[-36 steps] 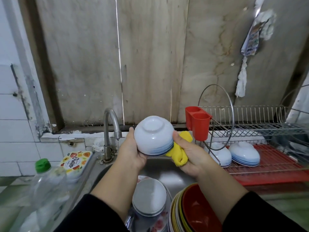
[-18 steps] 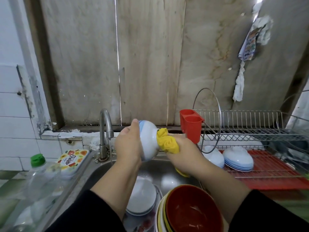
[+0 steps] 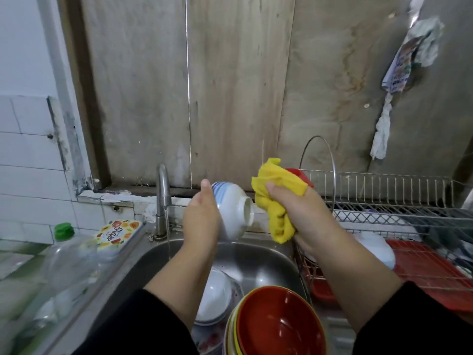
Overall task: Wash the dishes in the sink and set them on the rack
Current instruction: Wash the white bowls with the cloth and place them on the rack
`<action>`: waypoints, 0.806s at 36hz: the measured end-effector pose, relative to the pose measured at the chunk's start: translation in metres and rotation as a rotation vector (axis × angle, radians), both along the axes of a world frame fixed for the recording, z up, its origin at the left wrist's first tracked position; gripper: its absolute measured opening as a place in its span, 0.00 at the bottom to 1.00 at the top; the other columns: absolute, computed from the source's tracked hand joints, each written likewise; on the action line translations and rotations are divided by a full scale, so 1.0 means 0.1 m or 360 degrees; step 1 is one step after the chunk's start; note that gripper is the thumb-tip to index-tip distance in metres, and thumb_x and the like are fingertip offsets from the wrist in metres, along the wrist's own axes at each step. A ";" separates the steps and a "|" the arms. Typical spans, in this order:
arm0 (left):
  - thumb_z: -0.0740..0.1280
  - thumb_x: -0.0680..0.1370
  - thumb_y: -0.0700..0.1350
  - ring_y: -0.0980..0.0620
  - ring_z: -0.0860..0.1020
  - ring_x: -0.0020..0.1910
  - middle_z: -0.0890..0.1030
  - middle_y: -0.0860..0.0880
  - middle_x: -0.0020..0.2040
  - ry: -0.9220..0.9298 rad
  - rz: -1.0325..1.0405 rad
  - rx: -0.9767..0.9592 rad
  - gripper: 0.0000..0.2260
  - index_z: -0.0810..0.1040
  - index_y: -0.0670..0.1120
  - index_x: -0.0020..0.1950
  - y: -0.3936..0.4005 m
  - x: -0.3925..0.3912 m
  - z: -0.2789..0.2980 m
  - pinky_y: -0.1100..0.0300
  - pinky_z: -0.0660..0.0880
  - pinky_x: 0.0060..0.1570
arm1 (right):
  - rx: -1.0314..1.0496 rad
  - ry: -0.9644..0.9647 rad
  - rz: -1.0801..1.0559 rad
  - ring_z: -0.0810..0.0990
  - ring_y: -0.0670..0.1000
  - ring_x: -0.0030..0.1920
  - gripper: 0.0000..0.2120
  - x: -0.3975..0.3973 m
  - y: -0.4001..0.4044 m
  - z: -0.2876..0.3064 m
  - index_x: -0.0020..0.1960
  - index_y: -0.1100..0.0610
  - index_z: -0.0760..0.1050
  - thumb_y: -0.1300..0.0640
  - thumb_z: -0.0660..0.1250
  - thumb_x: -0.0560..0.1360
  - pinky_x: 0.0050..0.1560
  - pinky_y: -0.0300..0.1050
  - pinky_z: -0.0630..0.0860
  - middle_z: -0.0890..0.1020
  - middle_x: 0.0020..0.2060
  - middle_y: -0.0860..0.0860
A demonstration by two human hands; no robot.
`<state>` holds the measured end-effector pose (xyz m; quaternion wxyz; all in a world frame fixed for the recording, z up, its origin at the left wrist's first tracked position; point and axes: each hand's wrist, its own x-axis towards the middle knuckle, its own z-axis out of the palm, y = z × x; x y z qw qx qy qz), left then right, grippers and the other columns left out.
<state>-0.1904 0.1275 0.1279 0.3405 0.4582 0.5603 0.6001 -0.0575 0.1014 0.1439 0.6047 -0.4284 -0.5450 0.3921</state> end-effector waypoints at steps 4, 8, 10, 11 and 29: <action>0.52 0.84 0.50 0.44 0.79 0.50 0.80 0.45 0.42 -0.0049 -0.0305 0.0115 0.17 0.78 0.53 0.43 -0.01 0.11 -0.09 0.54 0.73 0.55 | 0.0240 -0.1597 -0.0188 0.56 0.48 0.74 0.43 -0.21 0.07 -0.11 0.74 0.45 0.62 0.26 0.54 0.63 0.72 0.48 0.51 0.62 0.74 0.47; 0.52 0.83 0.51 0.48 0.75 0.44 0.78 0.50 0.40 0.0094 -0.0298 0.0149 0.18 0.79 0.49 0.44 -0.09 0.08 -0.05 0.58 0.71 0.48 | 0.0267 -0.1213 -0.0041 0.68 0.51 0.70 0.34 -0.12 0.32 -0.12 0.67 0.50 0.72 0.31 0.59 0.69 0.72 0.48 0.60 0.73 0.67 0.51; 0.52 0.83 0.52 0.51 0.75 0.38 0.76 0.49 0.36 0.0177 -0.0205 0.0183 0.19 0.76 0.47 0.38 -0.12 0.06 -0.01 0.59 0.70 0.40 | -0.0218 -0.0608 0.0129 0.79 0.54 0.58 0.30 0.00 0.46 -0.07 0.59 0.54 0.79 0.33 0.67 0.66 0.66 0.54 0.70 0.82 0.55 0.54; 0.53 0.82 0.52 0.54 0.74 0.34 0.76 0.50 0.34 0.0203 -0.0218 0.0186 0.20 0.74 0.46 0.36 -0.14 0.05 0.00 0.63 0.70 0.35 | -0.0393 -0.0453 0.0161 0.81 0.55 0.55 0.34 0.03 0.50 -0.07 0.56 0.55 0.80 0.30 0.68 0.62 0.64 0.55 0.72 0.83 0.51 0.55; 0.56 0.81 0.56 0.48 0.78 0.43 0.80 0.48 0.43 -0.0691 -0.0092 0.0134 0.16 0.77 0.47 0.45 -0.01 0.20 0.13 0.53 0.76 0.49 | -0.0761 0.1209 0.0649 0.78 0.62 0.60 0.28 -0.17 0.42 -0.41 0.63 0.49 0.77 0.34 0.63 0.70 0.60 0.64 0.71 0.81 0.58 0.57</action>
